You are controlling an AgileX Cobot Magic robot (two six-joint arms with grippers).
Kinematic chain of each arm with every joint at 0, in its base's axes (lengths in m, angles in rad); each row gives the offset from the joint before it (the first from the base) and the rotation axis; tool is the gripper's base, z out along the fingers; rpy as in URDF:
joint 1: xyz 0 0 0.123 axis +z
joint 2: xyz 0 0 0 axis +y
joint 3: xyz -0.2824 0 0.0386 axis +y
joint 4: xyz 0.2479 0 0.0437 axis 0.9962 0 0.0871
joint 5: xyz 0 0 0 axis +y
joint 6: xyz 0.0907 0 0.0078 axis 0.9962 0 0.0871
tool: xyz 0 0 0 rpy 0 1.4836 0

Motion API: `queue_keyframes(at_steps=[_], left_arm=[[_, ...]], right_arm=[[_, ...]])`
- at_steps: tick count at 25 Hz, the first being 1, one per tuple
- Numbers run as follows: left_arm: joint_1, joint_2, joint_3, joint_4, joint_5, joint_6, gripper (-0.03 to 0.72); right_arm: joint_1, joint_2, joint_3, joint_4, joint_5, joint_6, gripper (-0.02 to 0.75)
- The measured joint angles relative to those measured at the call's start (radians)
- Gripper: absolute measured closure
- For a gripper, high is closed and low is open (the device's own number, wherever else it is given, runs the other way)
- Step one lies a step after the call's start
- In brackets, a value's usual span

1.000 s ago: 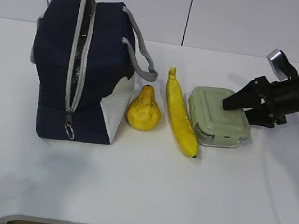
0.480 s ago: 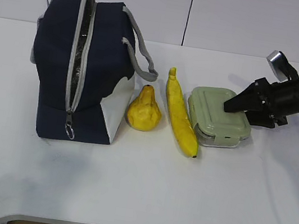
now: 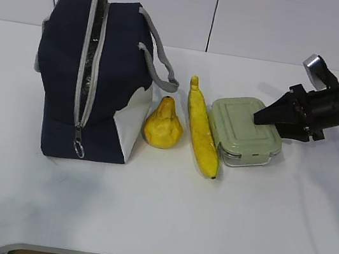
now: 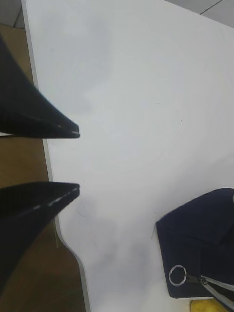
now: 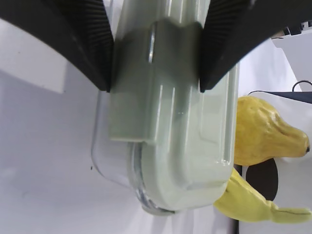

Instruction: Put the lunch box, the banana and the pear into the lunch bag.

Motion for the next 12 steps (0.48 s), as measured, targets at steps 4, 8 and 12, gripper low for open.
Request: queue_keyframes(at_steps=[4, 8, 12], left_arm=[[0.0, 0.0, 0.0, 0.0, 0.0, 0.0, 0.448], [0.0, 0.0, 0.0, 0.0, 0.0, 0.0, 0.448], [0.0, 0.0, 0.0, 0.0, 0.0, 0.0, 0.448]], right_arm=[[0.0, 0.0, 0.0, 0.0, 0.0, 0.002, 0.317], [0.0, 0.0, 0.0, 0.002, 0.002, 0.009, 0.345], [0.0, 0.0, 0.0, 0.002, 0.002, 0.012, 0.353]])
